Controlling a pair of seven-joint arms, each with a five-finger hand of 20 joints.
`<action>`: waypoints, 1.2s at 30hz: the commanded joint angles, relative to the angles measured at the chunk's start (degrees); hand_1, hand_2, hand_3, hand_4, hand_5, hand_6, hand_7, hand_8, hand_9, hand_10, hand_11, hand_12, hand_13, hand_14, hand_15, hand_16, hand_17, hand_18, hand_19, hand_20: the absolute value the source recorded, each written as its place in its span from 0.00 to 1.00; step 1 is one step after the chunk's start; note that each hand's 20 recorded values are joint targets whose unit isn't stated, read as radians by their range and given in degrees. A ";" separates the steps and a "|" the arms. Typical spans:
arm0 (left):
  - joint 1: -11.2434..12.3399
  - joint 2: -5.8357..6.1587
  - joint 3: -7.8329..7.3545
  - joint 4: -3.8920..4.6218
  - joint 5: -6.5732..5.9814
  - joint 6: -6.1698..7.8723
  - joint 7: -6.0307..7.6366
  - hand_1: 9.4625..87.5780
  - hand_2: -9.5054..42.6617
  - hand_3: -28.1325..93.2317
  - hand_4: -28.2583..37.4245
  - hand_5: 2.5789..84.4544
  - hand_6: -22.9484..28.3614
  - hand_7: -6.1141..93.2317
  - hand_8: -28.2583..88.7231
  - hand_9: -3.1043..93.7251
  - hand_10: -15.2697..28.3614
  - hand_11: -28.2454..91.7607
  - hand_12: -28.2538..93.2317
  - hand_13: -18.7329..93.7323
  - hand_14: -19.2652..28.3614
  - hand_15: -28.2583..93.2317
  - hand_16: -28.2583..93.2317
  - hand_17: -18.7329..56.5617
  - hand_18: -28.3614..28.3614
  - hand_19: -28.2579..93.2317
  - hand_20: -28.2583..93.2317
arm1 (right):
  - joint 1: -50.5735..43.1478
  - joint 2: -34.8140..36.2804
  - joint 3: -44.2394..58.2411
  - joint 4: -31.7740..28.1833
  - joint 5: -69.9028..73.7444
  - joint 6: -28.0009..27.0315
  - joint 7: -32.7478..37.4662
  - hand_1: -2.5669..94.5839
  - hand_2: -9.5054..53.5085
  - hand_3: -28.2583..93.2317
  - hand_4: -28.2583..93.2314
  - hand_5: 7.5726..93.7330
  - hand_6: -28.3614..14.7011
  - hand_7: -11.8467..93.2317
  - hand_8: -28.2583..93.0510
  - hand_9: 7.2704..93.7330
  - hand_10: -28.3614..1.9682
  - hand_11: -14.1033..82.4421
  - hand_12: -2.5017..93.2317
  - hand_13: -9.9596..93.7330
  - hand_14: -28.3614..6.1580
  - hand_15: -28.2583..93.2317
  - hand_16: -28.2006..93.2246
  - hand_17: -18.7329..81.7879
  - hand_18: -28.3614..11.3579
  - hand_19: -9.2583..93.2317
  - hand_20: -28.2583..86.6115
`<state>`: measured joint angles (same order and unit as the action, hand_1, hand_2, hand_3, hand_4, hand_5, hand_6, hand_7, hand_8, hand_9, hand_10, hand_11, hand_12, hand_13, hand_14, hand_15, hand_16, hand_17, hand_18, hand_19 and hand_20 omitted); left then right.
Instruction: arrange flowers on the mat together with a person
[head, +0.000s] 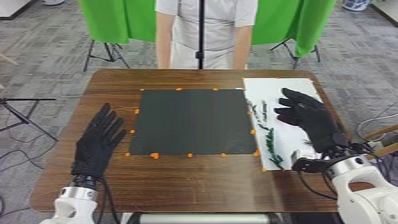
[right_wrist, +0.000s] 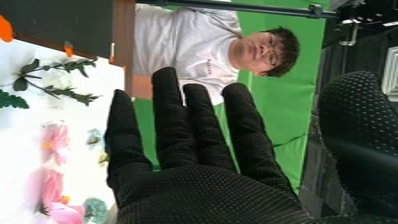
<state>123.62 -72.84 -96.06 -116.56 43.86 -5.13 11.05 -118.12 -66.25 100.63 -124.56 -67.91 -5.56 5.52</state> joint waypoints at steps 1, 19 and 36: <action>0.74 0.32 0.36 0.28 -0.35 -0.12 -0.06 0.23 0.09 0.82 0.01 0.26 0.45 0.23 0.17 0.20 0.54 0.32 0.36 0.29 0.61 0.29 0.30 0.04 0.82 0.50 0.31 | -0.24 -0.47 0.28 -0.24 -0.14 -0.86 0.47 0.19 0.19 0.95 0.04 0.28 0.54 0.28 0.14 0.29 0.46 0.26 0.24 0.39 0.45 0.44 0.42 0.22 0.15 0.47 0.42; 1.14 0.78 0.29 0.17 -1.02 0.18 0.43 0.23 0.09 0.82 0.01 0.25 0.45 0.23 0.17 0.20 0.54 0.32 0.36 0.29 0.61 0.29 0.30 0.04 0.83 0.51 0.31 | -0.25 -0.49 0.58 -0.05 0.41 -1.73 0.98 0.19 0.19 0.95 0.04 0.29 0.54 0.28 0.15 0.30 0.45 0.26 0.24 0.38 0.45 0.43 0.42 0.21 0.15 0.47 0.42; 0.79 0.31 0.11 0.16 -1.46 -0.08 0.53 0.23 0.09 0.82 0.01 0.25 0.45 0.23 0.16 0.20 0.54 0.32 0.36 0.29 0.61 0.29 0.30 0.04 0.84 0.51 0.31 | -0.42 -0.18 -0.07 0.20 0.23 0.13 0.36 0.19 0.20 0.95 0.04 0.28 0.54 0.27 0.15 0.27 0.46 0.25 0.24 0.39 0.45 0.44 0.42 0.22 0.15 0.47 0.42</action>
<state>124.07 -71.83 -95.88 -116.57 42.70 -4.96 11.91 -117.97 -66.40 100.74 -124.45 -67.59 -6.85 6.44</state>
